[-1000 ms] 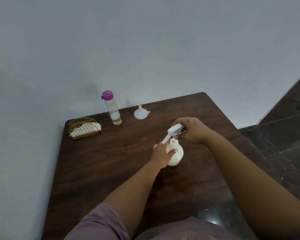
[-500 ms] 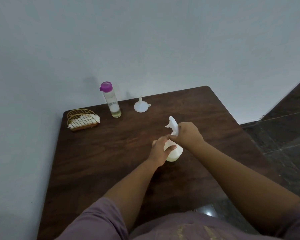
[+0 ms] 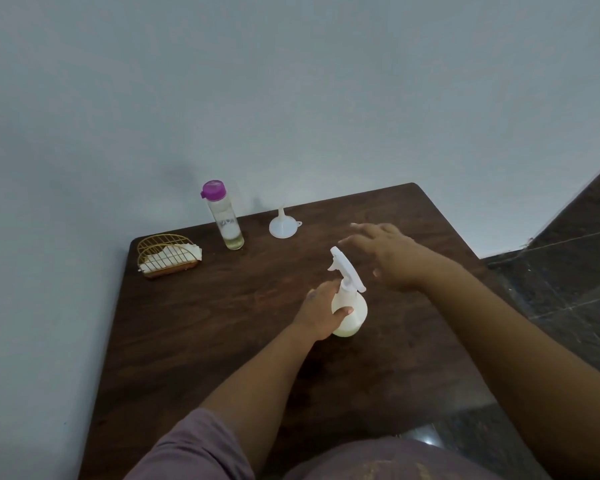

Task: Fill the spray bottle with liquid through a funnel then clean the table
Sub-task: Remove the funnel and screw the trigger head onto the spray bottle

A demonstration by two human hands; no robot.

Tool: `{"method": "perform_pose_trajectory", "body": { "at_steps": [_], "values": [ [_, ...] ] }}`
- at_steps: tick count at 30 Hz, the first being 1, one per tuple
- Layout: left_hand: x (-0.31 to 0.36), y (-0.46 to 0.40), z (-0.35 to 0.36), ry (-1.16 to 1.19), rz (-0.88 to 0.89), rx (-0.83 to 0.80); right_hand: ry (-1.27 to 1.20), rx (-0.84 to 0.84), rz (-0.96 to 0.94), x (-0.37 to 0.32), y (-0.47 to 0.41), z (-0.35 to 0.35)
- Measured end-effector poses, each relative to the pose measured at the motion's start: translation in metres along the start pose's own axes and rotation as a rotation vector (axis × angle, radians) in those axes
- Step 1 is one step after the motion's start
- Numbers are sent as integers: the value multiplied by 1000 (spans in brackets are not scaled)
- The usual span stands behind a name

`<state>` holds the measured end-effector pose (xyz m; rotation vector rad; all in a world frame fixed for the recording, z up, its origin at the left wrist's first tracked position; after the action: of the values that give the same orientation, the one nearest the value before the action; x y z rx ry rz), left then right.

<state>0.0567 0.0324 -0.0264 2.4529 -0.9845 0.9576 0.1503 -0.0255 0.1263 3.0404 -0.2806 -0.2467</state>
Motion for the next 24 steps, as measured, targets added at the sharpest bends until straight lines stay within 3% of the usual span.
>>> {"method": "perform_pose_trajectory", "body": {
  "at_steps": [3, 5, 9, 18, 21, 24],
  "values": [
    [-6, -2, 6, 10, -13, -24, 460, -13, -288, -38, -5, 23],
    [-9, -5, 5, 23, -48, -41, 576, 0, -380, -54, -14, 35],
    [-11, -7, 6, 30, -81, -45, 459, -105, -265, -54, -29, 30],
    [-14, -6, 6, -43, -83, -48, -146, -112, 342, -1, -32, 48],
    [-15, -6, 5, -66, -65, -70, -28, -121, 257, -1, -27, 32],
    [-12, -7, 2, -77, -41, -85, 96, -104, 17, -13, -23, 19]
  ]
}}
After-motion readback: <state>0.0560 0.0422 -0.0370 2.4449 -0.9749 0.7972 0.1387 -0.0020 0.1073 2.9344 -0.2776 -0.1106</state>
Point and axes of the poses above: each hand's wrist, its own y-axis away from the middle knuckle, its own z-axis out of the palm, x = y × z, the point moved 7 cm from there along -y, towards the middle knuckle, and after that the axes turned 10 degrees about x, right-handed, at the moved point
